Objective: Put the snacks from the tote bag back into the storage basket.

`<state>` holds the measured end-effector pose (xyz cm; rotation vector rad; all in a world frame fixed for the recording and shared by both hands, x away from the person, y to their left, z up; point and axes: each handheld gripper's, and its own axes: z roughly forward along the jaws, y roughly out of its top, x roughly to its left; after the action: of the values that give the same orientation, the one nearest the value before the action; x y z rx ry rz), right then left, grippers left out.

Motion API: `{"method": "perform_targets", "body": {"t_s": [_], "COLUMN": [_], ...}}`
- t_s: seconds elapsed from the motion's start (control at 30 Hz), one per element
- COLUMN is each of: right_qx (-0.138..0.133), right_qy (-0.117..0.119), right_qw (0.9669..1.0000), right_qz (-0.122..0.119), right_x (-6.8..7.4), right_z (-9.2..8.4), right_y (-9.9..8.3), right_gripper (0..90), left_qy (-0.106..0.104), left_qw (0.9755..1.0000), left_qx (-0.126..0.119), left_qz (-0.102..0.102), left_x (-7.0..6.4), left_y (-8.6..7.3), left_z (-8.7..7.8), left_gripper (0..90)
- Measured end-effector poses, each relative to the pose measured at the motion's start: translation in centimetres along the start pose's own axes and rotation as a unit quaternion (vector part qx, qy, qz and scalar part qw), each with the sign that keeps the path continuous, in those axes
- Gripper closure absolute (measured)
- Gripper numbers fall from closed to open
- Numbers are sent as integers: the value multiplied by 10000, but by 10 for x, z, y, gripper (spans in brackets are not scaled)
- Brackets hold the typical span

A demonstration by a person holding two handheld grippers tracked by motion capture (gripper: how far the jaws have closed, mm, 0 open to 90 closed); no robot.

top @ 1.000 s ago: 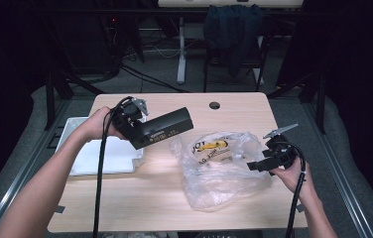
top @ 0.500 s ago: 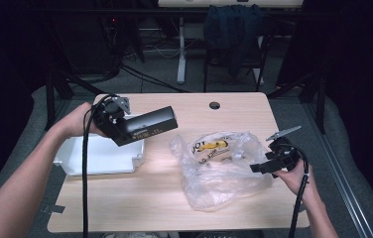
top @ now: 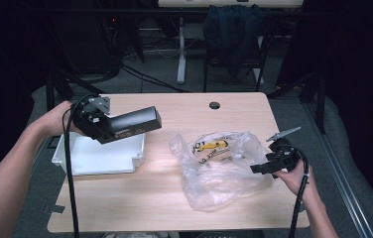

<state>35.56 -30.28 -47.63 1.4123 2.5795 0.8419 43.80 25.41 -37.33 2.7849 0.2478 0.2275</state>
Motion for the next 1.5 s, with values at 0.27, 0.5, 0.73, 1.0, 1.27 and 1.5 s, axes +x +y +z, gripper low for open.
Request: {"method": "perform_targets", "body": {"t_s": [0.27, 0.5, 0.73, 1.0, 1.27, 1.5], "right_qx": [-19, -26, 2, -15, 25, 67], "right_qy": [-14, 17, 32, -5, -42, -40], "right_qw": [10000, 10000, 10000, 10000, 9999, 9999], "right_qz": [9, 2, -41, -44, -112, -149], "right_x": [2, 1, 3, 4, 4, 5], "right_z": [0, 0, 1, 0, 0, 1], "right_y": [0, -2, -1, -2, -1, -1], "right_gripper": [130, 130, 130, 130, 131, 131], "left_qy": [26, 103, 145, 46, -133, -306], "left_qw": [9999, 9998, 9996, 9992, 9987, 9982], "left_qx": [82, 43, 123, 392, 463, 516], "left_qz": [139, 180, 196, 42, -162, -80], "left_x": [5, 9, 13, 15, 18, 16], "left_y": [-15, -37, -56, -75, -97, -105], "left_z": [0, -3, 0, 20, 50, 74], "left_gripper": [436, 436, 436, 436, 436, 436]}}
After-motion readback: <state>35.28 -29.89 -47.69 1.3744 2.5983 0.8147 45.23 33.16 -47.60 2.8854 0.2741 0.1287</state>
